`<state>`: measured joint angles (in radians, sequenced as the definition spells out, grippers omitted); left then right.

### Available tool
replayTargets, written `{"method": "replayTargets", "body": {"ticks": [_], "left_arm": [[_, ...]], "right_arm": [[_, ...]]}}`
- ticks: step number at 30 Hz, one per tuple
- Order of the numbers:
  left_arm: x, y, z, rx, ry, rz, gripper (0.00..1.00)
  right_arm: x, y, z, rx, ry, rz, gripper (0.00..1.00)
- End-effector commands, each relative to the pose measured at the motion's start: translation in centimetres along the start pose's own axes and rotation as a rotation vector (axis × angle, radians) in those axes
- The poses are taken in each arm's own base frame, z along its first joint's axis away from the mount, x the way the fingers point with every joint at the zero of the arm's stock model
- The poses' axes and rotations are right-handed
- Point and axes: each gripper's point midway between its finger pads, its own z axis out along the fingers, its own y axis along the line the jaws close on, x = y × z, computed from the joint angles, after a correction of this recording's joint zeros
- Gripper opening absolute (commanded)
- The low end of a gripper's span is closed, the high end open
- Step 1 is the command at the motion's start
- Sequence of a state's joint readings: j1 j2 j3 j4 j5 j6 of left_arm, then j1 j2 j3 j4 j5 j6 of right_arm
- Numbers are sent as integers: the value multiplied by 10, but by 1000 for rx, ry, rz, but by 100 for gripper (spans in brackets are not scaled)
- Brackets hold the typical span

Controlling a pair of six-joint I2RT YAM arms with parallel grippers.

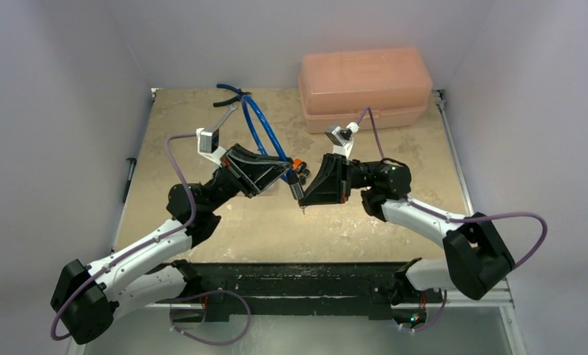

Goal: Unlock with the key

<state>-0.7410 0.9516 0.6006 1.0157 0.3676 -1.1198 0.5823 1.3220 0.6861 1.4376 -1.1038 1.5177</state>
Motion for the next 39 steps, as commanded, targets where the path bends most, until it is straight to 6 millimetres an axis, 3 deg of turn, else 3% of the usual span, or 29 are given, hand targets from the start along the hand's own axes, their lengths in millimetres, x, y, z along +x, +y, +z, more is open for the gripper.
{"method": "replayTargets", "body": {"ticks": [1,8,15,20,23,27,31,35,39], "left_arm": [[51,-31,-16,198,242,5,0],[60,-36,-19,261,295,13,0],[49,16,-9,-34,219,52,0],[35,34,-8,-162,161,87,0],[26,41,-10,-225,124,107,0],[18,49,-12,-287,94,125,0],[16,59,-14,-334,74,127,0],[13,68,-16,-383,57,127,0],[10,81,-22,-459,36,126,0]], "right_arm": [[-36,63,4,-229,-131,-200,0],[-34,70,5,-238,-99,-220,0],[-17,59,-1,-199,-53,-187,2],[-13,36,-13,-101,-65,-107,18],[-13,23,-22,-27,-79,-93,44],[-9,8,-27,70,-65,-83,62],[-7,-14,-31,213,-47,-104,69],[-7,-45,-47,482,-12,-135,76],[-14,-54,-60,635,-8,-187,81]]}}
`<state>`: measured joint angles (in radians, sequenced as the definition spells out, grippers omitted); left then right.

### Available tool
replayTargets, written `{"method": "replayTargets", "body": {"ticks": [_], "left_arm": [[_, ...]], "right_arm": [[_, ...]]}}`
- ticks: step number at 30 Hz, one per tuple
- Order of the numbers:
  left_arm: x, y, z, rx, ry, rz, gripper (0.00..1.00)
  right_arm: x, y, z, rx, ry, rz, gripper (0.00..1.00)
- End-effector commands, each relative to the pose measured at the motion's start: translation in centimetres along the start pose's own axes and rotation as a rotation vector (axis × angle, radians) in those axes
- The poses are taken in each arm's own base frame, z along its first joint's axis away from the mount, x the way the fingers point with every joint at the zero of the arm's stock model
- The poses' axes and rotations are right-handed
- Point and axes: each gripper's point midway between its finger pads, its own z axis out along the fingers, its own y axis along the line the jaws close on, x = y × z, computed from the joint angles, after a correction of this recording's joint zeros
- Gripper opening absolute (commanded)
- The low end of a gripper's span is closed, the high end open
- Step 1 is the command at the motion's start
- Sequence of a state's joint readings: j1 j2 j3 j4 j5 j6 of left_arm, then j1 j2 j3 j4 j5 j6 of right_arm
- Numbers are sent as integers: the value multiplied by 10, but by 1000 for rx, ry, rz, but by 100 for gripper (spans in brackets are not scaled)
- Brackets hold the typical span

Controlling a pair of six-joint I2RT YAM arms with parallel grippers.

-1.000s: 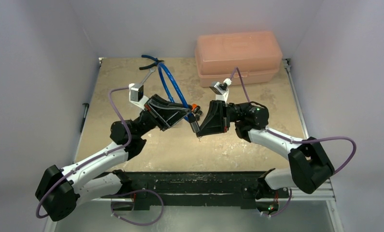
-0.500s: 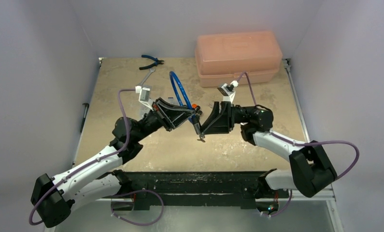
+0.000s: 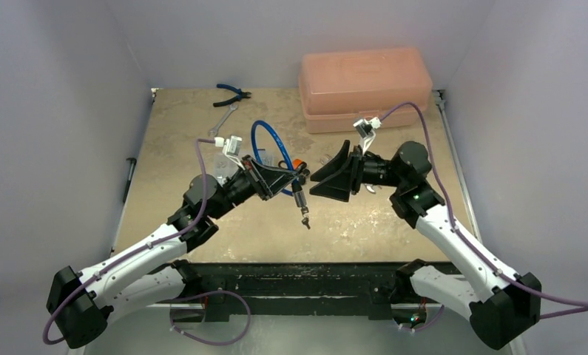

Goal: Unlock with the key

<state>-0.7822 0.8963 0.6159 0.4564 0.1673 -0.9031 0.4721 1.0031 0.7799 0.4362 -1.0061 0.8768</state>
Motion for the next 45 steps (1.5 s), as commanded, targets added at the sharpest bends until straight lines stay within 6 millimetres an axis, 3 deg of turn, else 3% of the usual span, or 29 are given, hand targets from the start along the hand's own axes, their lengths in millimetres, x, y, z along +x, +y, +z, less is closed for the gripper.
{"method": "replayTargets", "body": {"ticks": [1,7,13,25,45], "left_arm": [[-32,-13,2,-4,-113,33,0],[-33,3,1,-83,-138,-6,0],[-34,24,1,-191,-156,-38,0],[-27,43,3,-273,-143,-74,0],[-23,53,3,-330,-130,-88,0]], "right_arm": [[10,-42,-16,292,50,-60,82],[-6,-61,-31,494,-13,-70,77],[-3,-61,-31,503,-29,-54,75],[21,-66,7,528,21,-42,70],[45,-86,44,581,119,-55,61]]}}
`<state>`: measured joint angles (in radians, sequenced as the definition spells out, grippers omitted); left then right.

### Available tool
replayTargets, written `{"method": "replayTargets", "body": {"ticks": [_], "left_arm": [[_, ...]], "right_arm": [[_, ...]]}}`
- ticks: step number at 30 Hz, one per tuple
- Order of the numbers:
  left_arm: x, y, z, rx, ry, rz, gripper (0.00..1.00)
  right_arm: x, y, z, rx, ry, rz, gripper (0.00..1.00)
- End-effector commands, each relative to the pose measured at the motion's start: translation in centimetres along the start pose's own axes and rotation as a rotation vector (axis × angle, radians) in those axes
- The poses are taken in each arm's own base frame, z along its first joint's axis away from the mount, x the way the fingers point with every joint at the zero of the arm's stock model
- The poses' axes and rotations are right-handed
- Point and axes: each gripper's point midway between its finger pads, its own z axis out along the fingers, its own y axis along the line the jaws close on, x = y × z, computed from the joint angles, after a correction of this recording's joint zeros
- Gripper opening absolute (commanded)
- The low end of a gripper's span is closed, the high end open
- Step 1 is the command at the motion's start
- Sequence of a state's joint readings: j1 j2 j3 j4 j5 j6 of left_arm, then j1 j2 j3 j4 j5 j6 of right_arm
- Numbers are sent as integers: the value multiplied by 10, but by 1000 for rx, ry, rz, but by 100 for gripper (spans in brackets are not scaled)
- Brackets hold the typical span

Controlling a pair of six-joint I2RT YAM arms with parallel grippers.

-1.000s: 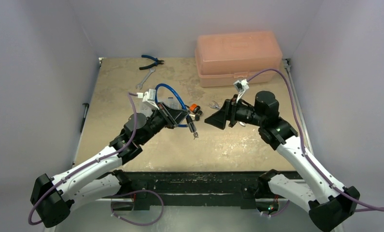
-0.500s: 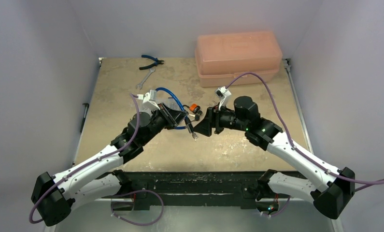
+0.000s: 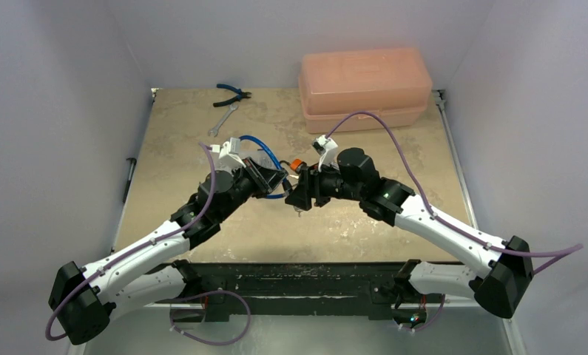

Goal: Unlock with the key

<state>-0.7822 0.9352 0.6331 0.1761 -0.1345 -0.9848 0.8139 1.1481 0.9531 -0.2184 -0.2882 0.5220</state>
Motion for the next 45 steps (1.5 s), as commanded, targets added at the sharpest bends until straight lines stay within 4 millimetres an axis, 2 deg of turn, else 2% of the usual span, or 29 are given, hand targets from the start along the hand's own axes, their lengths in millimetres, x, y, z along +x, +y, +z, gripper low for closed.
{"method": "replayTargets", "body": {"ticks": [1,8,13,21,22,23,27,28,30,34,38,45], "left_arm": [[-29,-38,-3,95,-77,-22,0],[-30,-38,-6,90,-79,-20,0],[-30,-37,-7,89,-77,-19,0],[-25,-37,-9,99,-49,29,0],[-23,-37,-9,102,-38,44,2],[-20,-38,-9,105,-24,60,10],[-9,-30,-11,88,36,128,58],[-7,-28,-13,85,47,145,68],[-4,-25,-17,83,66,184,78],[-6,-17,-31,38,98,301,82],[-20,-14,-48,3,103,453,82],[-18,-8,-68,16,188,664,77]], "right_arm": [[-23,12,4,-14,-64,-34,59],[-17,10,14,-11,-45,-34,48],[-13,7,19,-3,-38,-32,32],[-14,5,16,-4,-79,-30,0],[-15,4,15,-3,-89,-29,0],[-15,4,14,-6,-100,-27,0],[-11,7,11,-35,-126,19,0],[-10,6,10,-33,-128,22,0],[-6,3,11,-29,-121,32,0],[-3,-3,10,-3,-129,70,0],[-7,-13,9,34,-147,114,0],[-9,-43,-2,30,-167,257,0]]}}
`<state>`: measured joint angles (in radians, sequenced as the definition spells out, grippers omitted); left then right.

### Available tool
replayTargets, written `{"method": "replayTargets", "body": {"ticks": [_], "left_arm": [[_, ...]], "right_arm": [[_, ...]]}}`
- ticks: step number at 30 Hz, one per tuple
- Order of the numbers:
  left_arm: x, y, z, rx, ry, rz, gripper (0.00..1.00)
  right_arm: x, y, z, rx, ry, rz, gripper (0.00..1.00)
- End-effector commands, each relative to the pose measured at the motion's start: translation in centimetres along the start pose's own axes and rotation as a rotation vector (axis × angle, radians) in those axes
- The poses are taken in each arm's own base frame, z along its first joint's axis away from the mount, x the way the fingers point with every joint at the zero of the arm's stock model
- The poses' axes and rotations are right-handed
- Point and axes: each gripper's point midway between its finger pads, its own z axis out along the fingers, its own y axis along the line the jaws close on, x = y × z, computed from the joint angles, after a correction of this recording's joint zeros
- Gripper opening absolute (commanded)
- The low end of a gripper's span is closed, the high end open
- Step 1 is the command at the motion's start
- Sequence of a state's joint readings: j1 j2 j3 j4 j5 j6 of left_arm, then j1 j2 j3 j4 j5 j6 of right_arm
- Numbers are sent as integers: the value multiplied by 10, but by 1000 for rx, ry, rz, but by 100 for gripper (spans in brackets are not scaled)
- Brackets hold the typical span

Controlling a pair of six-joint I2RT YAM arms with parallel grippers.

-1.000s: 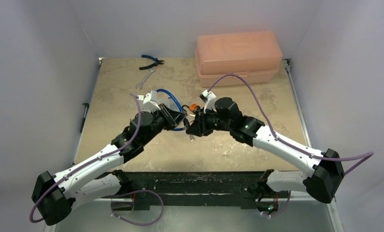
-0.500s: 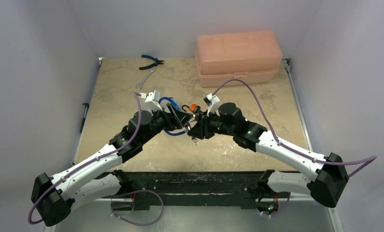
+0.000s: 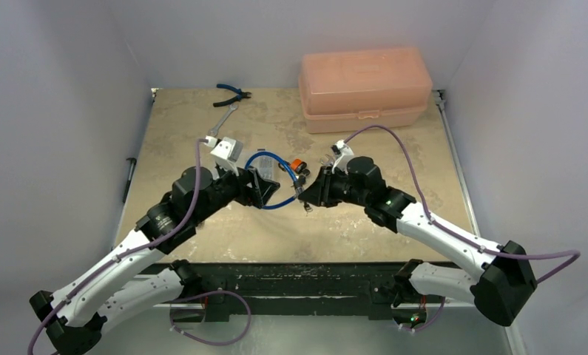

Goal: Unlock with the key

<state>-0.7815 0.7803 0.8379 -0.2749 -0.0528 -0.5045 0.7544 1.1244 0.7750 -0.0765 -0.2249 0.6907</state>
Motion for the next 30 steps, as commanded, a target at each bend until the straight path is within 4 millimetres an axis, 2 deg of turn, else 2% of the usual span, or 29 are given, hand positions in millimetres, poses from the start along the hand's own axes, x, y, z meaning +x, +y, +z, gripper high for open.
{"method": "replayTargets", "body": {"ticks": [1,7,10,12,15,19,27,30], "left_arm": [[8,3,-12,26,70,194,77],[44,-2,8,122,191,274,74],[49,-1,16,131,180,316,72],[59,1,22,146,167,355,72],[73,-3,29,177,145,454,83],[78,-7,35,215,114,569,87],[99,-4,52,299,95,757,86],[113,1,56,321,155,811,85]], "right_arm": [[-25,3,-10,-81,-85,84,0],[-16,-14,-9,-35,-50,134,0],[-7,-23,-9,-6,-24,168,0],[-5,-26,-10,-5,-19,186,0],[-1,-27,-10,-22,-5,207,0],[-6,-21,-8,-55,-16,205,0],[-8,-19,-5,-78,-17,213,0],[-8,-20,-3,-79,-16,216,0]]}}
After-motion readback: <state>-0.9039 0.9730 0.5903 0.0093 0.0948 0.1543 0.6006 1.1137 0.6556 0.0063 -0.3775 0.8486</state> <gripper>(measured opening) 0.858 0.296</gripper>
